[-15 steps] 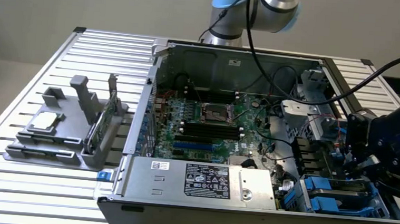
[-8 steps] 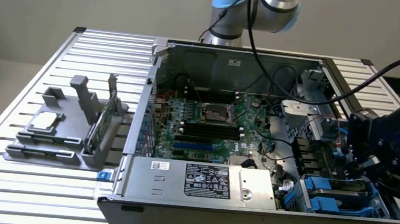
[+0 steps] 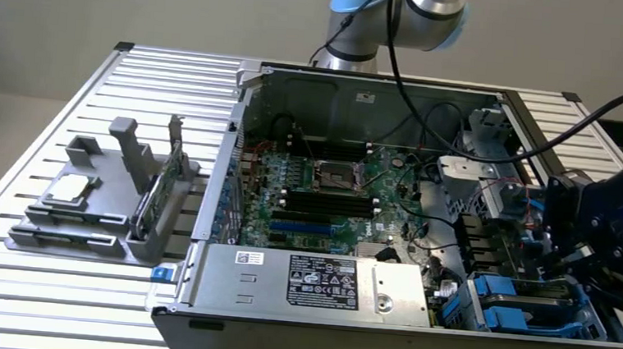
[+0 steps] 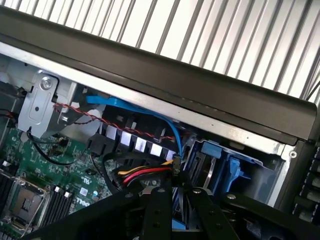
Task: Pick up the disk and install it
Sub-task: 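Insert the first disk wire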
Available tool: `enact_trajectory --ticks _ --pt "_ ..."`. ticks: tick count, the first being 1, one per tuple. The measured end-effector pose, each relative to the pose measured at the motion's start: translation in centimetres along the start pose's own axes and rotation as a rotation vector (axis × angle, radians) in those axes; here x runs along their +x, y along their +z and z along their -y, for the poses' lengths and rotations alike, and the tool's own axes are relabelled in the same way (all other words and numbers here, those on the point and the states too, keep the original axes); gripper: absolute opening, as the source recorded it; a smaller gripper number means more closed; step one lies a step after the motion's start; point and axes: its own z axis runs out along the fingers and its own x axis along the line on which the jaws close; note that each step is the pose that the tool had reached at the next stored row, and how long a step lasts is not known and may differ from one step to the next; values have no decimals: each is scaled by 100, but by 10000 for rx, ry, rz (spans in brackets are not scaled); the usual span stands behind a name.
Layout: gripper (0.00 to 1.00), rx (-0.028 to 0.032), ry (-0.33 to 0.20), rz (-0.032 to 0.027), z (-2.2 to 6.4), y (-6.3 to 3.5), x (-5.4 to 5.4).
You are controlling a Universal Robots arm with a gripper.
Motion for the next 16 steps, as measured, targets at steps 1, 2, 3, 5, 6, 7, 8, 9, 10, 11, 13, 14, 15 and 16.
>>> enact_trajectory --ticks 1,2,3,5,6,7,8,9,10,11,13,14,15,16 --pt "18 12 12 32 1 0 -2" --pt "18 30 25 82 1 -1 -3" --pt "18 51 40 145 1 -2 -5" --pt "18 97 70 292 2 -1 -6" --pt "18 120 89 365 2 -2 -6" --pt "18 141 114 432 2 -1 -6" --pt "18 158 139 490 2 -2 -6" --pt "18 172 169 535 2 -1 -7" --pt "18 182 197 557 3 -1 -7" --pt "18 192 234 565 4 -1 -7" --pt "18 210 307 573 3 -3 -7" --pt "18 222 342 576 2 -2 -7" --pt "18 235 377 580 3 -2 -7" --pt "18 249 409 586 3 -2 -7"
